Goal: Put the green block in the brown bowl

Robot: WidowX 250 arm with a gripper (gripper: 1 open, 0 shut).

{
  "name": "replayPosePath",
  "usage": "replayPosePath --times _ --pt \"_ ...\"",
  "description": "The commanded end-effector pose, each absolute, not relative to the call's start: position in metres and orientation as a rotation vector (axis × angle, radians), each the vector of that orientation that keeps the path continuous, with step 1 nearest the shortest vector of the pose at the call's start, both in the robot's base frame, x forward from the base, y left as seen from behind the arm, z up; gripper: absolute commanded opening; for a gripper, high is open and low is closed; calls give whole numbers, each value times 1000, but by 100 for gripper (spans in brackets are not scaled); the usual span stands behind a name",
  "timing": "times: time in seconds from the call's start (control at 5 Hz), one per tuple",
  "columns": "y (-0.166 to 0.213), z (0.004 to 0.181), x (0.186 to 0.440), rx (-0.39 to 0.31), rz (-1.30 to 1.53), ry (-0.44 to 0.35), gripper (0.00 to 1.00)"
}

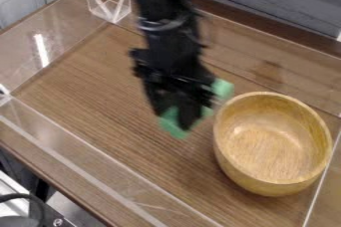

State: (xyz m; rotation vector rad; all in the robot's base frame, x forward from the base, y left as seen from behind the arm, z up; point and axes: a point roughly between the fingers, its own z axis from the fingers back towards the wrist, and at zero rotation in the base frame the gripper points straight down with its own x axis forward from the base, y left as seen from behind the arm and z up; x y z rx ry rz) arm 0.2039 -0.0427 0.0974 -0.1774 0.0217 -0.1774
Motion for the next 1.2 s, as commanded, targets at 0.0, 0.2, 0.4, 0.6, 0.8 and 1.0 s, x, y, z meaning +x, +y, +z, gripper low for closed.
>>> replayPosePath --times 0.0,0.2,0.4,0.6,0.8,1.0 --pt "-87 107 220 -177 -219 -29 0" --pt "-112 108 227 -170 -236 -33 0" --pt "-125 104 227 -168 -229 -40 0" --pt "-129 102 227 -167 -224 -44 0" --pt "-131 101 227 -167 -219 -46 0" --pt "-132 100 227 -169 -214 -47 0"
